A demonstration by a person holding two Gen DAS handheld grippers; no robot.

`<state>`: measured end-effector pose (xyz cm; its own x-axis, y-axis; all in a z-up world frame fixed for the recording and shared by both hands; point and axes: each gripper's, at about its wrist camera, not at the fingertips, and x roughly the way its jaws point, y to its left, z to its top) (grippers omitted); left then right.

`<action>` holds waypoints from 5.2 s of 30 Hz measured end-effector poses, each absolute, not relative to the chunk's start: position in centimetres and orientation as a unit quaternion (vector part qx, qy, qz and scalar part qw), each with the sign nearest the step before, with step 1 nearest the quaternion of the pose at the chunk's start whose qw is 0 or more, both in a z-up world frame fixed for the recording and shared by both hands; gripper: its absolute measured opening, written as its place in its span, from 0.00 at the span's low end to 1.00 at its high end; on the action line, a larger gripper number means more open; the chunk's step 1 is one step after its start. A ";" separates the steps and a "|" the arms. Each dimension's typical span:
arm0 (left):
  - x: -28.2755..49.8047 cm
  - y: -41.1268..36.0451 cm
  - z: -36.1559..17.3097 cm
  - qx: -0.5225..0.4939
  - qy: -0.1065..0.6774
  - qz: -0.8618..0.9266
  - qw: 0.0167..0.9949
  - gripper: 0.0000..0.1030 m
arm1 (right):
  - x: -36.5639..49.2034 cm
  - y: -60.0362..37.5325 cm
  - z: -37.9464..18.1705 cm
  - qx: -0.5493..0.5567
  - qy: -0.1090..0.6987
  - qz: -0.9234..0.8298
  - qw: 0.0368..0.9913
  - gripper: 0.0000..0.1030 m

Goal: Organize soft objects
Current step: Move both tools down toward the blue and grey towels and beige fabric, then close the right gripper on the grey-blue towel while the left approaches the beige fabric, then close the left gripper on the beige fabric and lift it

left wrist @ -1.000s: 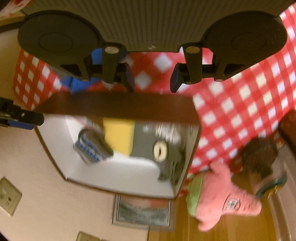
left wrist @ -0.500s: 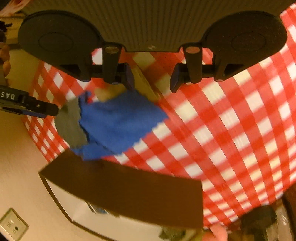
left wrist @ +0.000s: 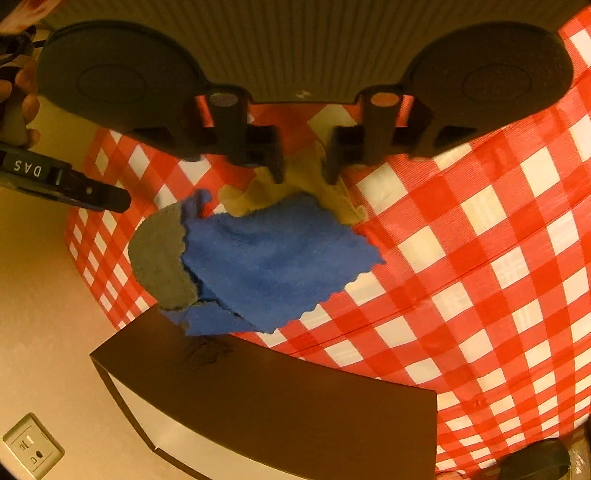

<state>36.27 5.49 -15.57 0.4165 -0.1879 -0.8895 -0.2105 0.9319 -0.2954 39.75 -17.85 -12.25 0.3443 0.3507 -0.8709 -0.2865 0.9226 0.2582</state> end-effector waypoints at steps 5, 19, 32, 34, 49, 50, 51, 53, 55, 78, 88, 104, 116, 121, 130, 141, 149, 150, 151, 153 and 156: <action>35.3 6.2 -15.4 -0.181 0.537 0.012 0.824 0.00 | 40.1 -18.0 -12.4 0.057 0.535 0.189 0.821 0.64; 28.6 15.3 -12.7 -0.173 0.523 0.158 0.819 0.00 | 43.0 -17.7 -15.5 0.151 0.533 0.182 0.812 0.63; 26.7 16.5 -12.4 -0.180 0.514 0.178 0.820 0.00 | 39.1 -9.8 -10.0 -0.050 0.383 0.306 0.870 0.09; 26.7 16.5 -12.3 -0.180 0.513 0.176 0.820 0.00 | 37.2 -7.5 -9.8 -0.095 0.357 0.349 0.861 0.09; 26.7 16.7 -12.6 -0.192 0.513 0.164 0.820 0.02 | 36.7 -3.1 -14.5 -0.093 0.470 0.375 0.793 0.22; 26.8 16.6 -12.5 -0.194 0.512 0.163 0.821 0.05 | 36.7 -3.1 -14.2 -0.098 0.472 0.371 0.794 0.41; 26.8 16.6 -12.5 -0.195 0.512 0.162 0.821 0.06 | 36.6 -3.3 -13.7 -0.099 0.469 0.367 0.797 0.54; 26.9 16.6 -12.4 -0.196 0.509 0.160 0.823 0.09 | 36.3 -4.0 -12.7 -0.086 0.455 0.367 0.806 0.64; 26.9 16.5 -12.5 -0.197 0.508 0.159 0.824 0.10 | 36.2 -4.5 -12.3 -0.079 0.451 0.367 0.809 0.73; 27.1 16.9 -13.4 -0.220 0.516 0.162 0.812 0.23 | 38.8 -3.4 -16.0 -0.086 0.468 0.382 0.792 0.26; 28.3 15.5 -13.8 -0.213 0.525 0.138 0.813 0.40 | 36.6 -6.2 -14.9 -0.093 0.501 0.350 0.786 0.27; 31.3 10.9 -15.3 -0.136 0.547 0.103 0.820 0.66 | 37.1 -6.9 -15.8 -0.069 0.527 0.320 0.784 0.59; 31.7 9.5 -15.9 -0.053 0.539 0.088 0.836 0.42 | 37.1 -6.9 -16.0 -0.069 0.527 0.318 0.785 0.63; 31.7 10.0 -15.7 -0.065 0.537 0.088 0.837 0.26 | 37.2 -6.6 -16.0 -0.075 0.526 0.320 0.784 0.64; 32.0 10.3 -15.3 -0.093 0.541 0.089 0.831 0.23 | 37.4 -5.7 -16.3 -0.089 0.522 0.325 0.784 0.68; 32.0 10.4 -15.2 -0.099 0.542 0.088 0.830 0.23 | 36.7 -5.0 -16.6 -0.119 0.488 0.361 0.786 0.40; 31.6 10.5 -15.0 -0.101 0.542 0.089 0.830 0.22 | 36.1 -4.4 -16.4 -0.128 0.482 0.367 0.785 0.31; 31.5 10.5 -14.9 -0.102 0.541 0.090 0.830 0.22 | 36.1 -4.4 -16.4 -0.127 0.482 0.367 0.785 0.31; 31.4 10.6 -14.9 -0.102 0.540 0.090 0.830 0.21 | 36.0 -4.3 -16.3 -0.127 0.482 0.368 0.785 0.30; 31.3 10.7 -14.7 -0.102 0.538 0.092 0.832 0.21 | 35.9 -4.2 -16.1 -0.128 0.481 0.369 0.785 0.30; 31.0 10.9 -14.3 -0.102 0.533 0.094 0.835 0.21 | 35.7 -4.0 -15.7 -0.125 0.478 0.375 0.784 0.29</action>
